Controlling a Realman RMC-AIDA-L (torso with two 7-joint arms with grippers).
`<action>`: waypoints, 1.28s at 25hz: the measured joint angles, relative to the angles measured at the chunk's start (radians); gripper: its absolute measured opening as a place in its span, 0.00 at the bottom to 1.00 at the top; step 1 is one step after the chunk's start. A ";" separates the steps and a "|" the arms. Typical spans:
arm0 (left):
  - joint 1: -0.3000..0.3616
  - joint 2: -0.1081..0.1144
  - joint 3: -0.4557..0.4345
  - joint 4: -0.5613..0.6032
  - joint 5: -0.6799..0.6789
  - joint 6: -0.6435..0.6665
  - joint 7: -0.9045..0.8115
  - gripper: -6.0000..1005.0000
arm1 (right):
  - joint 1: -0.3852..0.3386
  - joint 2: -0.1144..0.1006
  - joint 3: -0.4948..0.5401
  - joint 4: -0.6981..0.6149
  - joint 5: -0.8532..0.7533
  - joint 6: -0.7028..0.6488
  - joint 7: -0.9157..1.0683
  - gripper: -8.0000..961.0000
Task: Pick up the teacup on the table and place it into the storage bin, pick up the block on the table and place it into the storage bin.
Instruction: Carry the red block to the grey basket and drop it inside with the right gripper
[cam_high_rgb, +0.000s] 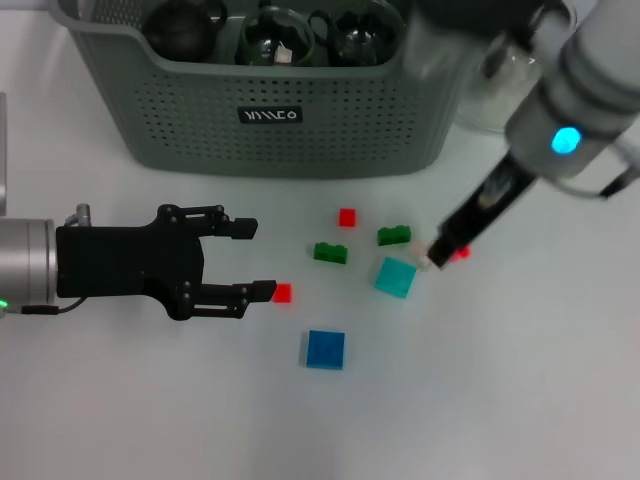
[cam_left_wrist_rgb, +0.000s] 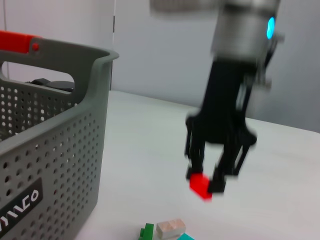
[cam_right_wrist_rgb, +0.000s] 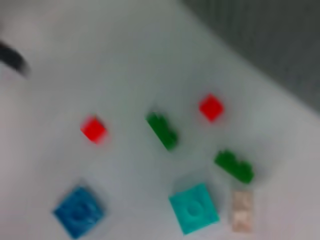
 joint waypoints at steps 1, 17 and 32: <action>0.000 0.000 0.000 0.000 0.000 0.000 0.000 0.76 | -0.002 0.000 0.060 -0.062 0.017 -0.048 -0.014 0.45; -0.009 -0.004 0.000 -0.002 -0.001 -0.001 0.000 0.76 | 0.398 -0.066 0.491 0.212 0.158 0.191 -0.278 0.45; -0.015 -0.008 0.007 -0.016 -0.002 -0.001 -0.001 0.76 | 0.488 0.002 0.346 0.679 0.062 0.821 -0.462 0.45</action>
